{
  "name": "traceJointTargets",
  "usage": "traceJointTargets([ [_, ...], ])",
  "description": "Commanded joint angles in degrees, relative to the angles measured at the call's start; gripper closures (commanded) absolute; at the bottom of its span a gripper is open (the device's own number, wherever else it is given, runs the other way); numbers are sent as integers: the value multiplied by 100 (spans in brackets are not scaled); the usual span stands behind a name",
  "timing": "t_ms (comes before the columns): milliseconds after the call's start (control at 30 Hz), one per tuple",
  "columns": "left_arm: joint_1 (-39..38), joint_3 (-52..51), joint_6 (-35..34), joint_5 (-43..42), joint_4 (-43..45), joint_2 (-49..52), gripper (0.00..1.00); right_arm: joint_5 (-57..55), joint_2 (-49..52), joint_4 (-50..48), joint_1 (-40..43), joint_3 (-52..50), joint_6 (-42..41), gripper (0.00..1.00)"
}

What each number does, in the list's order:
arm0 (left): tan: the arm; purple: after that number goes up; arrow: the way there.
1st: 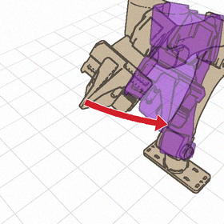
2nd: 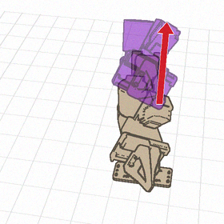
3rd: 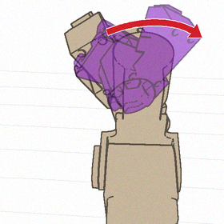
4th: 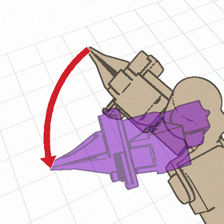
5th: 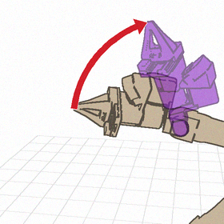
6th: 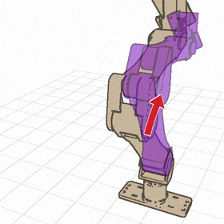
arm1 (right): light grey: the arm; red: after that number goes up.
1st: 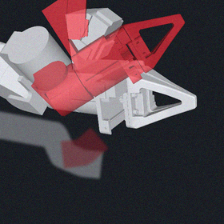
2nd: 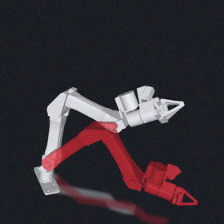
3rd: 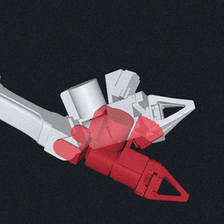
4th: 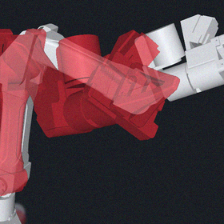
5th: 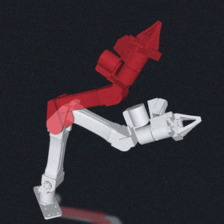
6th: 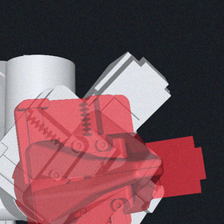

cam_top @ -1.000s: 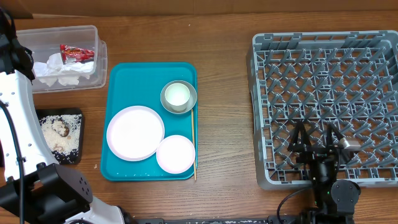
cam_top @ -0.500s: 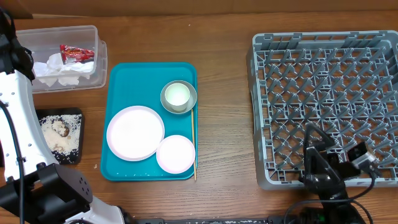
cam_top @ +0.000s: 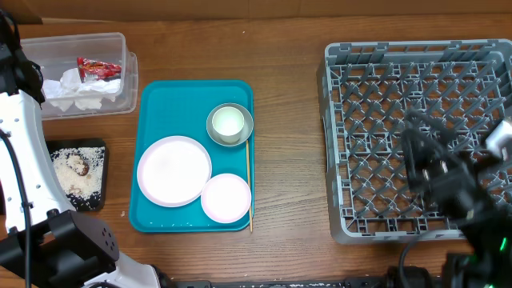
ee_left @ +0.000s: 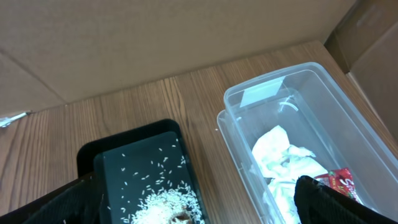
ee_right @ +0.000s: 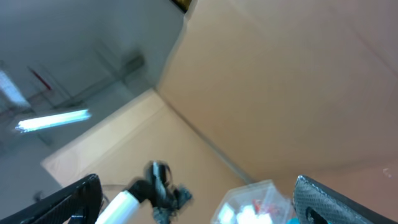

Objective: Sort waste into correct bins and load items into the dishwasher
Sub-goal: 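Move the right gripper to the pink bowl on the teal tray and grasp it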

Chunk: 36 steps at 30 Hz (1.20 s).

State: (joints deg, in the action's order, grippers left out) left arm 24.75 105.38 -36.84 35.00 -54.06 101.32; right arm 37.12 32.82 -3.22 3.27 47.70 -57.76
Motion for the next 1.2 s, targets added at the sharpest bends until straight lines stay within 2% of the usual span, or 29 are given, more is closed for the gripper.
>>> traceJointTargets([
  [0, -39, 0, 90, 98, 4, 26, 0, 463, 1078, 826, -531, 1005, 962, 1],
  [100, -39, 0, 90, 96, 4, 26, 0, -671, 1635, 1875, -1447, 1526, 1515, 1],
  [200, -39, 0, 90, 98, 4, 26, 0, -2339, 2098, 2621, -2743, 1722, 1921, 1],
  [367, -39, -2, 90, 98, 4, 26, 0, -5108, 3032, 2824, -5060, 1744, 2011, 1],
  [400, -39, -2, 90, 98, 4, 26, 0, -5840, 3445, 2824, -5740, 1838, 2011, 1],
  [567, -39, -2, 90, 96, 4, 26, 0, -6979, 4763, 3056, -6896, 2455, 2170, 1],
  [800, -39, 0, 90, 98, 4, 26, 0, -6983, 6511, 4190, -7034, 3794, 2205, 1],
  [1167, -39, -2, 90, 98, 4, 26, 0, -4962, 7014, 4332, -7038, 3915, 2098, 0],
])
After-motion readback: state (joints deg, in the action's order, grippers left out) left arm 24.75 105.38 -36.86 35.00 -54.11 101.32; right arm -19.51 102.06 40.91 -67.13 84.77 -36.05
